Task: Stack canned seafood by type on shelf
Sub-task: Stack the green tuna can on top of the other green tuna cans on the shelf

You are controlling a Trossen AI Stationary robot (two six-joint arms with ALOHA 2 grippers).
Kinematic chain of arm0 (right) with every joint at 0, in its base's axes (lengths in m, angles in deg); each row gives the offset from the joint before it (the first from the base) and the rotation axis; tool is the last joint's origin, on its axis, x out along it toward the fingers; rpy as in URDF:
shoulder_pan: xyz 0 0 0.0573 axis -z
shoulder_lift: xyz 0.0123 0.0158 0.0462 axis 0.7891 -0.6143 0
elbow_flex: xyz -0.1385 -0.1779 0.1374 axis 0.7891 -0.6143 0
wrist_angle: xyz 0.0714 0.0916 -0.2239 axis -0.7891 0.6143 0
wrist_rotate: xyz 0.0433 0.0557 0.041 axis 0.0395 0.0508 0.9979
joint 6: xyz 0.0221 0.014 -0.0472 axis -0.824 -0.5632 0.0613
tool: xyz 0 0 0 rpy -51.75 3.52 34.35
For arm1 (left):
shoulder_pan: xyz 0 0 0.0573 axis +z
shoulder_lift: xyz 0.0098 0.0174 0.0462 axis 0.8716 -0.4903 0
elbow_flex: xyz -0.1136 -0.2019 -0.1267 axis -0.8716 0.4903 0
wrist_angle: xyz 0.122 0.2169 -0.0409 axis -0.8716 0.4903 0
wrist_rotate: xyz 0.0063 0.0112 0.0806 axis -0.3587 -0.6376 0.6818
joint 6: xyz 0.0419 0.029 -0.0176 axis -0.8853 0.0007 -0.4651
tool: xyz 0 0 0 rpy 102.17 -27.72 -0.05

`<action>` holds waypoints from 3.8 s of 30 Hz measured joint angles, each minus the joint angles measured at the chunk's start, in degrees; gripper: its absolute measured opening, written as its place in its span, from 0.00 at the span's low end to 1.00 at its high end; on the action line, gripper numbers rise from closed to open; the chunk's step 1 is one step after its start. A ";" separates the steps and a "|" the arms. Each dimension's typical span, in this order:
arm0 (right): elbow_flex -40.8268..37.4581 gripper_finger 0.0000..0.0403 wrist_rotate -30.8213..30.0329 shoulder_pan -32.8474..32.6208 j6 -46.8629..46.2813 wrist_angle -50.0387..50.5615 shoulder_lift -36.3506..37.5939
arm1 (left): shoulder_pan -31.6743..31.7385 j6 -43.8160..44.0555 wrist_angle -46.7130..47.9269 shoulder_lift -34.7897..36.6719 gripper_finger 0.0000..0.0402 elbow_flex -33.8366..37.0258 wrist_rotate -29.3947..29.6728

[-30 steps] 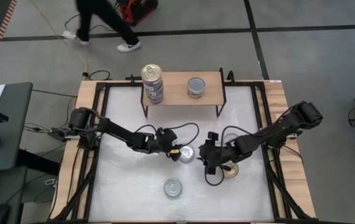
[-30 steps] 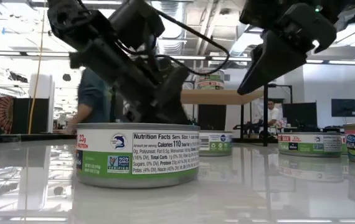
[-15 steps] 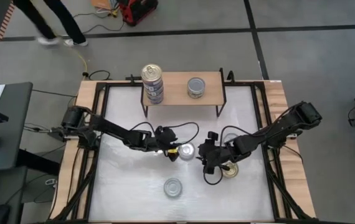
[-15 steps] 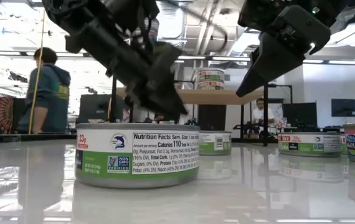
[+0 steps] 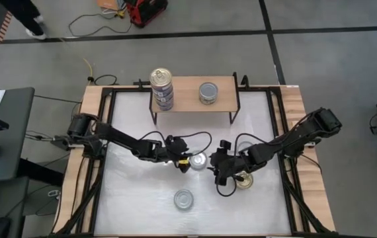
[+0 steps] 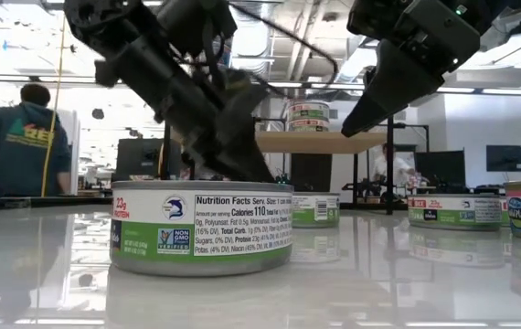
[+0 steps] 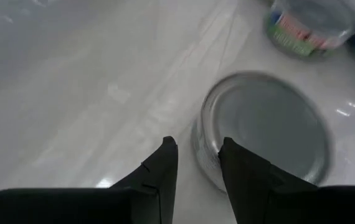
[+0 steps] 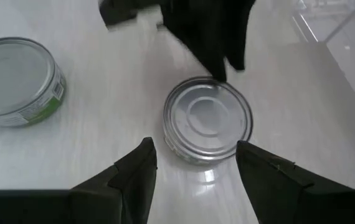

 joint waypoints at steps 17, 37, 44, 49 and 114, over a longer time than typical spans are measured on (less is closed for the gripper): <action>0.00 0.62 0.48 -0.52 3.66 -0.31 0.00 | -1.44 2.95 5.67 -2.96 0.28 -0.20 0.24; 0.00 0.62 2.24 -0.17 12.49 0.64 -0.24 | -2.54 2.85 9.68 -3.02 0.28 -0.10 0.79; 0.00 0.62 1.51 0.66 13.51 -0.34 -0.24 | -3.04 2.73 11.72 -3.01 0.28 -0.04 0.99; 0.00 0.62 1.33 1.53 13.50 -0.35 -0.23 | -4.27 2.87 13.61 -3.13 0.28 0.07 0.28; 1.96 0.61 -3.77 -0.15 -1.72 2.13 -7.14 | -10.14 -5.64 18.56 9.35 0.28 0.00 16.74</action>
